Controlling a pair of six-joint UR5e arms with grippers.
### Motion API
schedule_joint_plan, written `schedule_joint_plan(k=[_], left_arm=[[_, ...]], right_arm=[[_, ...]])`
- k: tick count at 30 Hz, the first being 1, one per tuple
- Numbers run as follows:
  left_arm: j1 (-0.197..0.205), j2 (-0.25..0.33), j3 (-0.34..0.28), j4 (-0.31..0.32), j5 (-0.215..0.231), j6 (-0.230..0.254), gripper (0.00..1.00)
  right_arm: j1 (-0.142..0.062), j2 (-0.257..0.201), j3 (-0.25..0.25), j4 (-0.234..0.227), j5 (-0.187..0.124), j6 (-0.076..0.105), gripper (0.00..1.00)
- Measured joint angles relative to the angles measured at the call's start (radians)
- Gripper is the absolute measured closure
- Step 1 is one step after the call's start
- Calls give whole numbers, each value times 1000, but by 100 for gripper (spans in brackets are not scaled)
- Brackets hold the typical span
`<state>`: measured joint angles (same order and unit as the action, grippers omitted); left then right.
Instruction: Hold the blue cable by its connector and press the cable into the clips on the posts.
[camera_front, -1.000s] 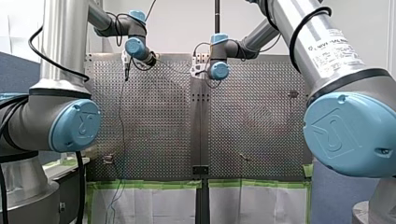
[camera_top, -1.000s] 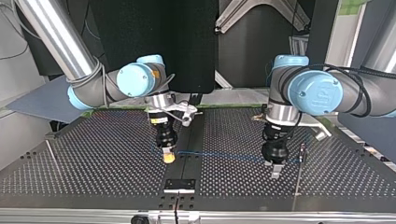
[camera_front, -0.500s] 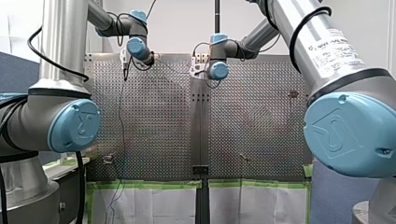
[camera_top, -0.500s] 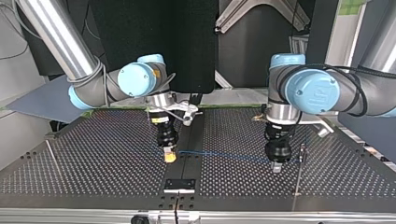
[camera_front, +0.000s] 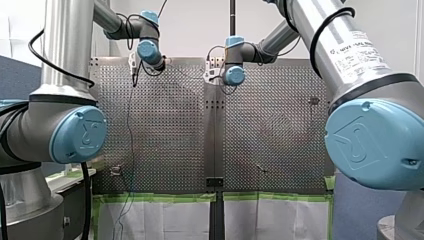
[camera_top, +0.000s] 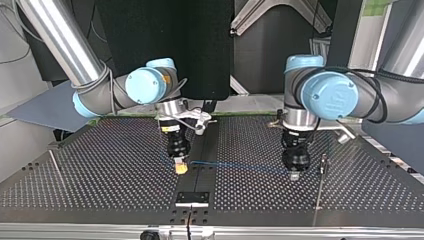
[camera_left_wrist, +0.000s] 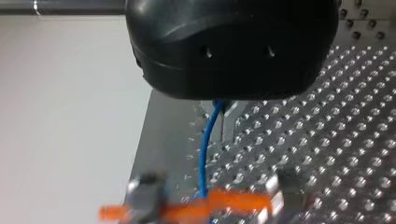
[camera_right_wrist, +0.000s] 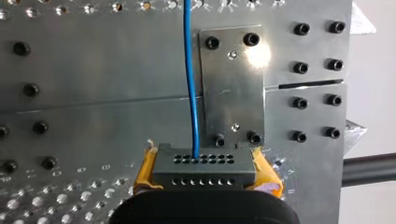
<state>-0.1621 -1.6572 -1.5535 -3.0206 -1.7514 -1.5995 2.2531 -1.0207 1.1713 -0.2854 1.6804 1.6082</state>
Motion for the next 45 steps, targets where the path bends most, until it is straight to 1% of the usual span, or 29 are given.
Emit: schedule_joint_plan(k=[5, 9, 12, 16, 19, 21, 25, 27, 31, 35, 37, 40, 42, 45], left_arm=[[-20, -1, -35, 30, 0, 0, 100], [-43, -4, -79, 64, -4, -2, 100], [-64, -22, -108, 76, -16, 0, 100], [-99, -56, -127, 90, -45, 10, 100], [-129, -86, -130, 114, -73, 10, 100], [-151, -107, -131, 135, -94, 6, 100], [-193, -150, -137, 171, -136, 0, 100], [-213, -170, -147, 189, -157, -5, 100], [-249, -206, -177, 224, -190, -24, 100], [-286, -243, -213, 261, -196, -37, 100], [-308, -265, -234, 282, -196, -40, 100], [-337, -294, -261, 311, -197, -42, 100], [-355, -312, -276, 330, -198, -44, 100], [-372, -339, -295, 358, -202, -50, 100]], right_arm=[[-4, -2, 21, 29, 32, 1, 100], [-8, -4, 52, 27, 64, 7, 100], [-11, -5, 79, 20, 92, 15, 100], [-17, -15, 122, -11, 135, 24, 100], [-21, -31, 151, -39, 159, 29, 100], [-21, -45, 167, -54, 165, 30, 100], [-13, -66, 208, -89, 174, 18, 100], [-9, -70, 227, -99, 180, 15, 100], [-10, -73, 271, -127, 188, 17, 100], [-14, -75, 313, -165, 193, 22, 100], [-16, -75, 334, -185, 195, 28, 100], [-21, -74, 359, -210, 208, 33, 100], [-27, -73, 380, -231, 225, 30, 100], [-35, -71, 408, -259, 252, 20, 100]])
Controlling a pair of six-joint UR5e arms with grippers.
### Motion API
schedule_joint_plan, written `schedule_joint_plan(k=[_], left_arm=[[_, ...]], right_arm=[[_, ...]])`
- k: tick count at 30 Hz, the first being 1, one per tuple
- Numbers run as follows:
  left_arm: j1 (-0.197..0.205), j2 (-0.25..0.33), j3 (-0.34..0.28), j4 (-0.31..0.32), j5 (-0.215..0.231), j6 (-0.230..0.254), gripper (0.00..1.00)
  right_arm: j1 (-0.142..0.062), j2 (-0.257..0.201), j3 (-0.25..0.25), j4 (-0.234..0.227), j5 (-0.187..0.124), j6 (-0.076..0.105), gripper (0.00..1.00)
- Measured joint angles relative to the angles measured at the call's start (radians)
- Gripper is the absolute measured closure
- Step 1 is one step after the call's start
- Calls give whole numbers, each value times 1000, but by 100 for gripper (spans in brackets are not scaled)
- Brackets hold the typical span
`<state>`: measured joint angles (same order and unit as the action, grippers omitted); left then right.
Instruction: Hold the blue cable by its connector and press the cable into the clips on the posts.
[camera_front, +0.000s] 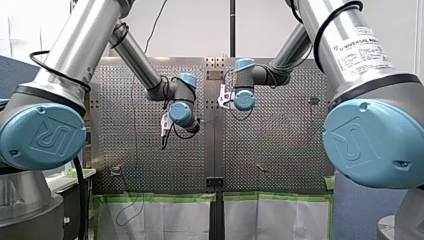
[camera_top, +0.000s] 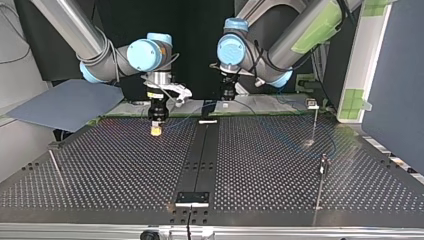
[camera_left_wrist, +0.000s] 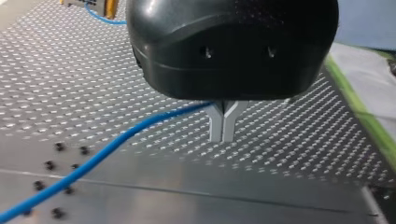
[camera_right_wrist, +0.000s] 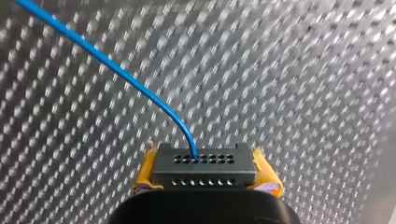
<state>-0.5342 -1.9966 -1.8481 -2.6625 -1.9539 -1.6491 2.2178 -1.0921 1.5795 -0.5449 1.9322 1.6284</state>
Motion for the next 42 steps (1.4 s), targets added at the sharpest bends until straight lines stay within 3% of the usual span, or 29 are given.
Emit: schedule_joint_plan(k=[6, 13, 19, 23, 29, 35, 42], left_arm=[[-8, -24, -14, 61, -10, -5, 100], [-13, -25, -31, 134, -23, -7, 100], [-14, -49, -38, 181, -29, -6, 100], [-16, -85, -34, 219, -12, -7, 100], [-25, -144, -15, 270, -4, -4, 100], [-38, -200, 21, 287, 4, -3, 100], [-73, -269, 88, 286, 7, -3, 100]], right_arm=[[-23, 4, 59, -59, 48, 0, 100], [-39, 53, 127, -127, 59, 4, 100], [-43, 112, 186, -186, 61, 35, 100], [-45, 148, 223, -223, 72, 44, 100], [-70, 203, 278, -277, 88, 56, 100], [-102, 260, 334, -334, 90, 52, 100], [-144, 323, 397, -387, 85, 30, 100]])
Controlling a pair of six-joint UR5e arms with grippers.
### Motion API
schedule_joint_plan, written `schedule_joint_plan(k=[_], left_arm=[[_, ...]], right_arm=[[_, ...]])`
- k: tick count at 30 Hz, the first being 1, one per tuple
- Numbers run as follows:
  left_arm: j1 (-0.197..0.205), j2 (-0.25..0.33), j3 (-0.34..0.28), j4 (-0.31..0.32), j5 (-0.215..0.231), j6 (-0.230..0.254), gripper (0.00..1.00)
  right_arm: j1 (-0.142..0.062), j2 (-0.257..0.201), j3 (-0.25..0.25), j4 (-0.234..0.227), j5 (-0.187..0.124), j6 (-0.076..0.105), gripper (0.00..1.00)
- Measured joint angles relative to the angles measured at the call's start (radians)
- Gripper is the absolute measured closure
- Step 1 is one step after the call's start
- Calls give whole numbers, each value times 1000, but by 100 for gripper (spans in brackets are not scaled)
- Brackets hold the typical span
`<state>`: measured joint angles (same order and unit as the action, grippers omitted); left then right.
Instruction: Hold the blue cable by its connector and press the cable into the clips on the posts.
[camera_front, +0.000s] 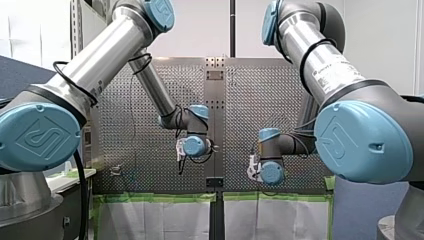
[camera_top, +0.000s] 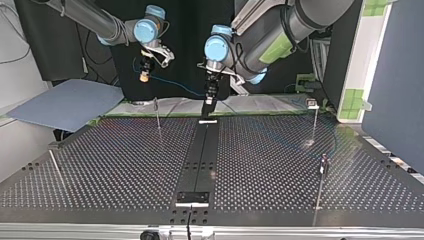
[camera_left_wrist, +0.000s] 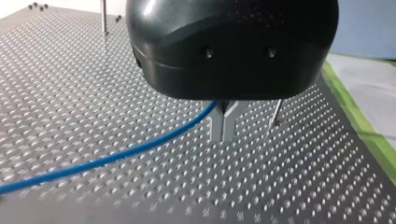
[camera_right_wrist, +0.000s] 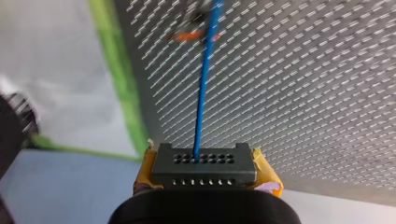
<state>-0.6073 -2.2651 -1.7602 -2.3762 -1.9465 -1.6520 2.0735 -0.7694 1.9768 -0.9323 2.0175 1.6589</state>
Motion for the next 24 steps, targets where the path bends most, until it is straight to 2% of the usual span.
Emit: schedule_joint_plan(k=[5, 9, 17, 24], left_arm=[[-26, -50, 48, 8, -5, 0, 100], [-45, -91, 65, 30, -13, 1, 100], [-74, -166, 94, 35, -28, 5, 100], [-102, -227, 151, 6, -36, 8, 100]], right_arm=[[-48, 47, 50, -12, -40, -23, 100], [-86, 61, 71, -15, -77, -47, 100], [-160, 65, 49, -12, -151, -89, 100], [-226, 65, 6, -1, -217, -96, 100]])
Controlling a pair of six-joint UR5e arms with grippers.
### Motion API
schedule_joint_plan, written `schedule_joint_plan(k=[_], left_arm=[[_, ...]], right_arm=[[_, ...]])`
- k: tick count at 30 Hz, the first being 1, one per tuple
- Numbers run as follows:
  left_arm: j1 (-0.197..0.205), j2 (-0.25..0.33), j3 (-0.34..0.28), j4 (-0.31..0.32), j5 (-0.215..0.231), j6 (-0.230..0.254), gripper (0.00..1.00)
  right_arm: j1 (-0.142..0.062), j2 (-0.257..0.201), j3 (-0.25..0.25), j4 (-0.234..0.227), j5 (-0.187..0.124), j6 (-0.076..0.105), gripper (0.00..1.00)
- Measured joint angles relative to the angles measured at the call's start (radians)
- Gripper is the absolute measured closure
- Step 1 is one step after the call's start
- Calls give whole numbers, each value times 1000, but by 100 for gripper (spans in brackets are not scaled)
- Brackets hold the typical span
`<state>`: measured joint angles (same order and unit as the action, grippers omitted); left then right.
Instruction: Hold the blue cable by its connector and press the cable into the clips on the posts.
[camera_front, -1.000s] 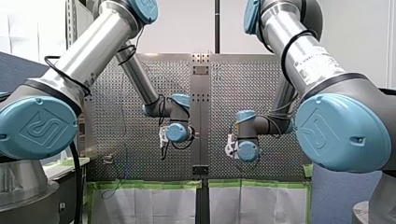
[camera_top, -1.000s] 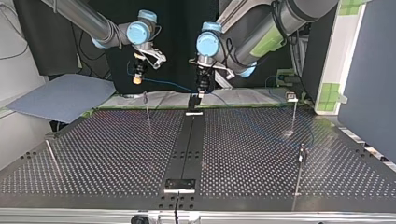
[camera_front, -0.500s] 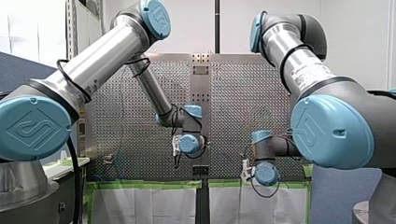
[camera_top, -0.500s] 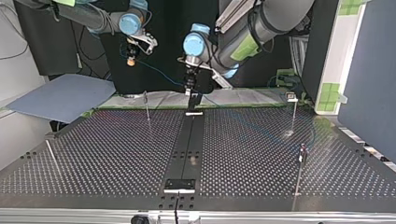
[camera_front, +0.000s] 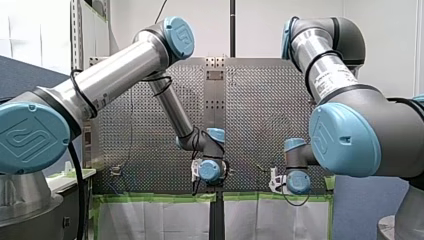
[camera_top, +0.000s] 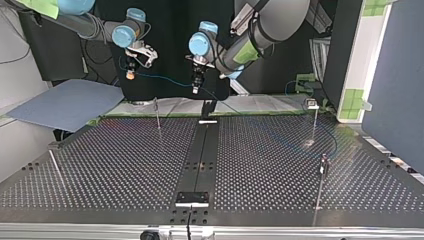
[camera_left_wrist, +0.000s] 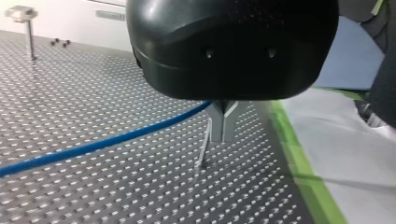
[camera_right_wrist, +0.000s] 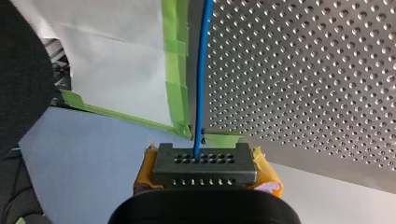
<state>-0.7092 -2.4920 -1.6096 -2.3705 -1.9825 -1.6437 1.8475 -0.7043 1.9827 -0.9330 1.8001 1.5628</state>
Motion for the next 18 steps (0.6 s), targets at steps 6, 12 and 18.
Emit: schedule_joint_plan(k=[6, 12, 18], left_arm=[[-11, -61, 57, -15, -10, -3, 100], [-12, -83, 80, -16, -15, -4, 100], [-16, -98, 100, -29, -15, 0, 100]], right_arm=[[-57, 0, -51, 31, -36, -5, 100], [-117, 1, -94, 56, -59, -14, 100], [-148, 1, -113, 62, -95, -12, 100]])
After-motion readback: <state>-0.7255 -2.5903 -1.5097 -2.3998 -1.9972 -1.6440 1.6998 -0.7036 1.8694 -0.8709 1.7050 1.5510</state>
